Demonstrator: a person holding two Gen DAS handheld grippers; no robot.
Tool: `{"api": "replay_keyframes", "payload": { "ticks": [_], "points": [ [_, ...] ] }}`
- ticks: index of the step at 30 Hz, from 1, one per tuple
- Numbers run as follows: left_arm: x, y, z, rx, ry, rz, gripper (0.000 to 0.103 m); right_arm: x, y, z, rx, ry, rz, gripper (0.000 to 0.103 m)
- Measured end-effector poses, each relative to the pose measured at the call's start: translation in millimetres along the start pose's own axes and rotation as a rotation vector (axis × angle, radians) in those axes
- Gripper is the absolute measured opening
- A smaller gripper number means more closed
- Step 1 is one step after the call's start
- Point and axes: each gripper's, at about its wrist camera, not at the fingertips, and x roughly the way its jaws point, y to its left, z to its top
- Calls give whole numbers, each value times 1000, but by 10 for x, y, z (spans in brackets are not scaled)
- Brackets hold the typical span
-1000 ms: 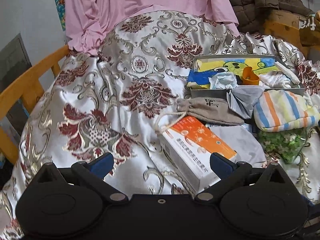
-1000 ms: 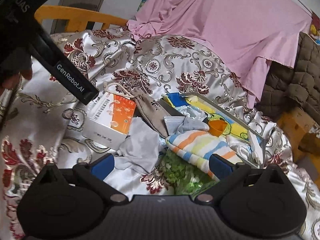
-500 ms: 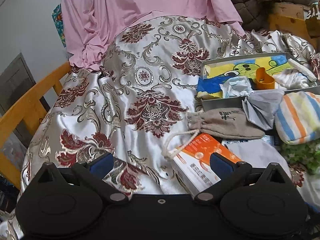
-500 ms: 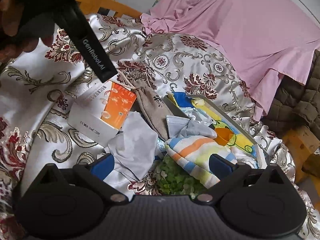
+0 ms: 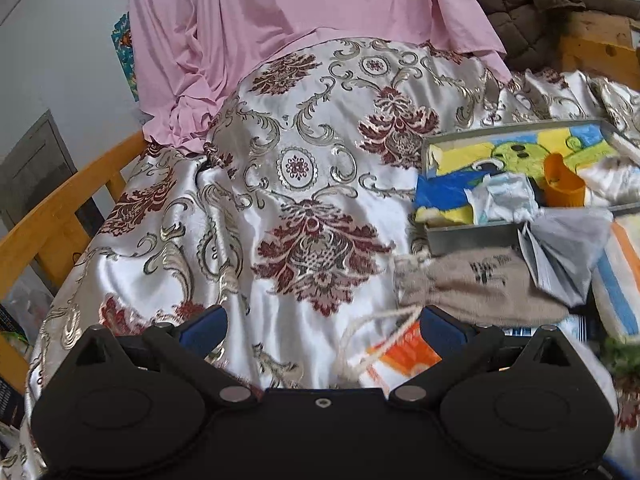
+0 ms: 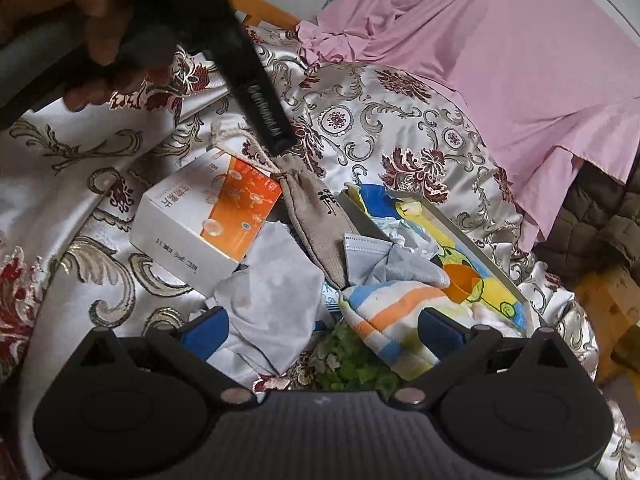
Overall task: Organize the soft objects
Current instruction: 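Lower both open tools toward the beige pouch and grey cloth, then grasp the beige drawstring pouch with the left tool while the right tool grasps the white cloth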
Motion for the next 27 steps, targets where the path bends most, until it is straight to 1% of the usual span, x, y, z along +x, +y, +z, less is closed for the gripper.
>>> {"api": "replay_keyframes", "payload": {
  "ticks": [3,6,9,11,13,16,19,21,24,26,27],
  "points": [
    [79,8,67,-37,-18,-13,102,47,2,24,-42,-6,-11,100],
    [192,-2,159,-85,-10,-37,102,76,-1,37,-71,-10,-9,99],
    [291,-21,280,-136,1,-99,102,114,-31,24,-66,-5,13,98],
    [353,-55,344,-153,8,-152,102,130,-42,16,-62,-6,35,96],
    [413,-107,371,-150,19,-198,102,136,-38,16,-70,-19,55,96],
    [484,-198,333,-117,26,-234,102,144,11,37,-111,-38,78,96],
    [589,-236,284,-96,45,-272,102,183,62,59,-136,-31,96,94],
    [657,-229,266,-111,62,-317,102,234,79,80,-147,-14,105,92],
    [797,-207,232,-158,113,-413,102,314,110,111,-160,11,103,91],
    [877,-197,197,-195,143,-459,102,358,128,119,-168,23,104,91],
    [910,-203,177,-208,153,-471,102,387,134,126,-173,30,105,91]
  ]
}}
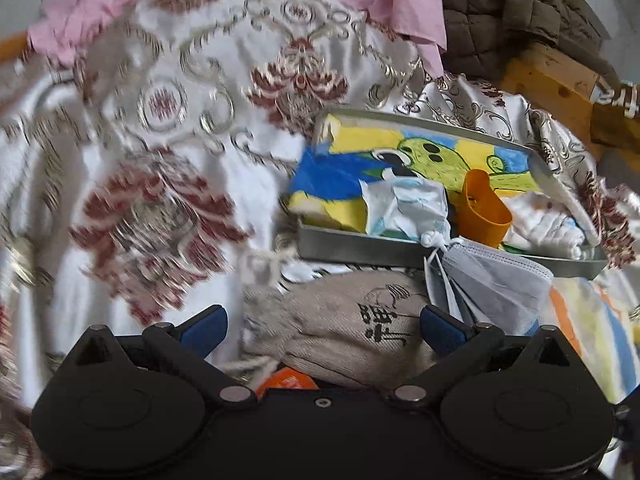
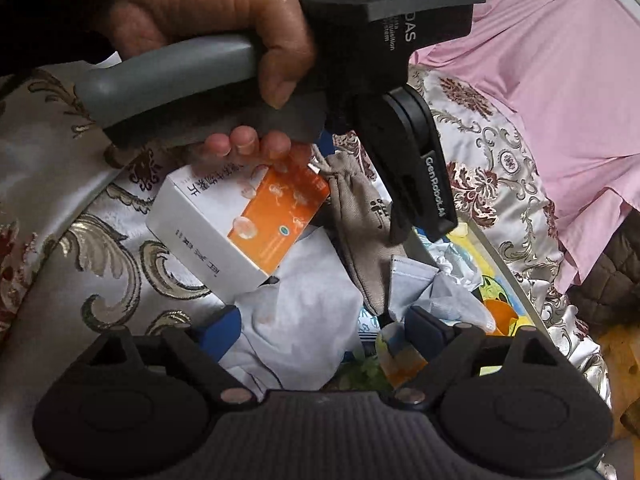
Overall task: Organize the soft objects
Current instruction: 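Grasp the beige drawstring pouch with the left tool while the right tool grasps the white cloth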
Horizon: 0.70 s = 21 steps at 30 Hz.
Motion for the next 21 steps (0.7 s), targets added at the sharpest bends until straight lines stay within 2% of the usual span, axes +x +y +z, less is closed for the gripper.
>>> {"api": "replay_keyframes", "payload": {
  "ticks": [3,13,18,21],
  "points": [
    [84,38,-14,-18,11,-11,101,91,6,22,-10,21,7,91],
    [104,177,-37,-103,-10,-67,83,196,12,32,-13,46,27,88],
    [17,196,-45,-129,-49,-49,67,173,60,30,-28,43,41,77],
    [-25,140,-63,-102,-89,-29,63,158,74,21,-14,47,56,70]
  ]
}}
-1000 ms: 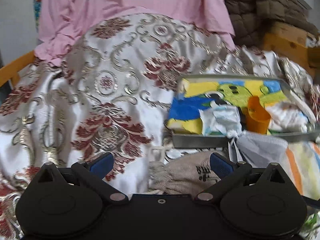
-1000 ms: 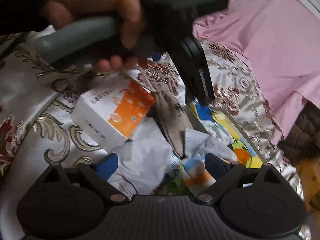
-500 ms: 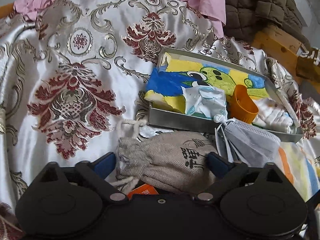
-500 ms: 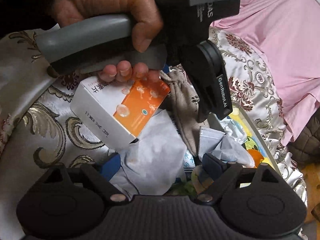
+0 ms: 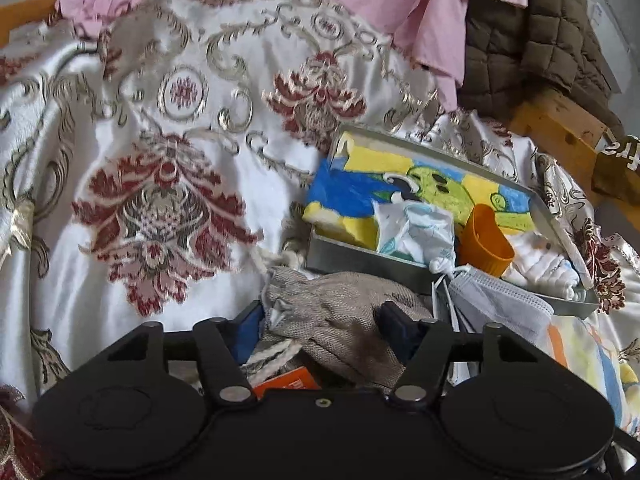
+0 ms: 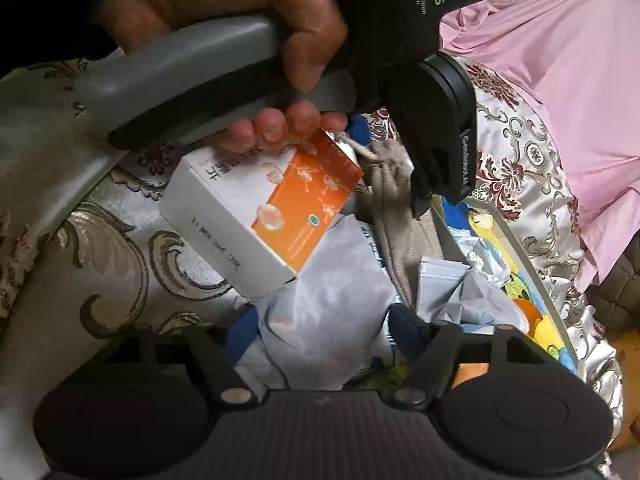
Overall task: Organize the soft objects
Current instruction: 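Grasp the beige drawstring pouch with the left tool while the right tool grasps the white cloth, then lift the pouch and white cloth up off the pile with both tools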
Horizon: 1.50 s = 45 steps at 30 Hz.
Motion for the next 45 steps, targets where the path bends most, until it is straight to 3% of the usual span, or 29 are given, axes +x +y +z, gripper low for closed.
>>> {"api": "replay_keyframes", "payload": {
  "ticks": [5,10,14,18,25,33,45],
  "points": [
    [-54,-61,-34,19,-24,-17,57,-56,12,-12,35,4,18,59],
    [-112,-147,-49,62,-57,-28,46,-107,14,-29,66,-4,-23,40],
    [-164,-200,-70,69,-59,-38,41,-156,-17,-32,92,-7,-44,20],
    [-240,-256,-69,63,-66,-34,38,-216,-21,-44,121,-7,-50,12],
    [-566,-280,-18,39,-118,-26,37,-517,-6,5,144,-53,-112,10],
    [-1156,-319,-14,11,-181,-20,37,-1096,-100,68,252,-139,-164,10],
    [-2180,-625,-125,-5,-413,37,38,-2133,-416,-76,519,-316,-259,10]
  ]
}}
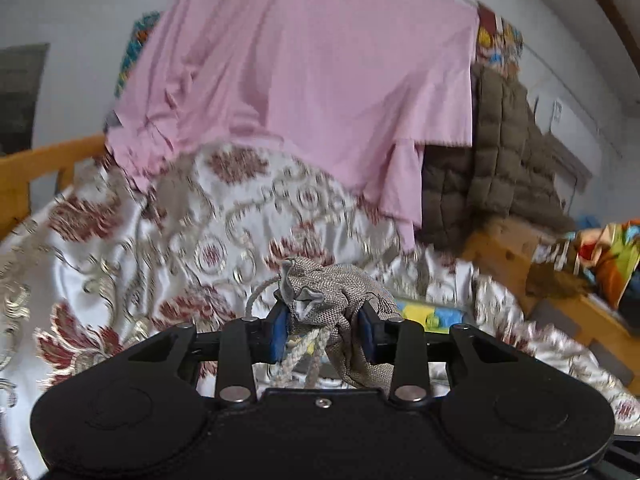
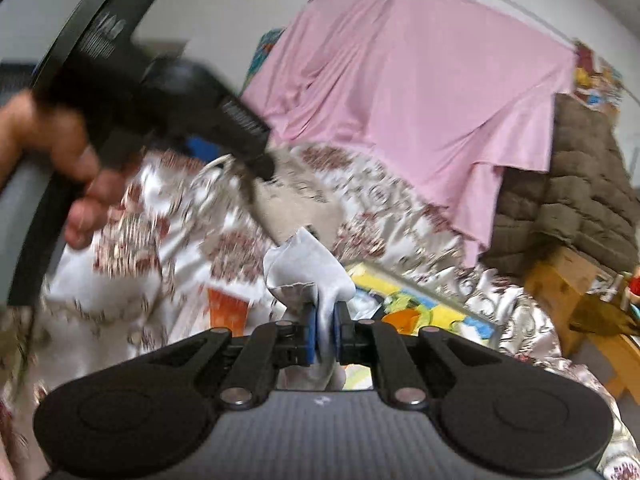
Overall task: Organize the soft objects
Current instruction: 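Lift the pouch and white cloth up off the pile with both tools, then carry the pouch and white cloth over the cartoon picture tray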
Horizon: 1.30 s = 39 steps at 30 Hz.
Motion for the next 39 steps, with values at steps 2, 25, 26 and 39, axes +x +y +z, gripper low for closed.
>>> {"api": "replay_keyframes", "payload": {
  "ticks": [2,25,26,39],
  "points": [
    [-131,-44,32,-11,-27,1,38,-114,-77,97,37,-35,-19,10],
    [-661,-163,281,-110,-249,35,39,-151,-727,613,233,-220,-97,10],
    [-598,-152,269,-105,-247,41,39,-59,-776,602,232,-207,-95,10],
    [852,-334,284,-93,-88,54,39,1191,-1421,396,292,-132,-171,10]
  ]
}}
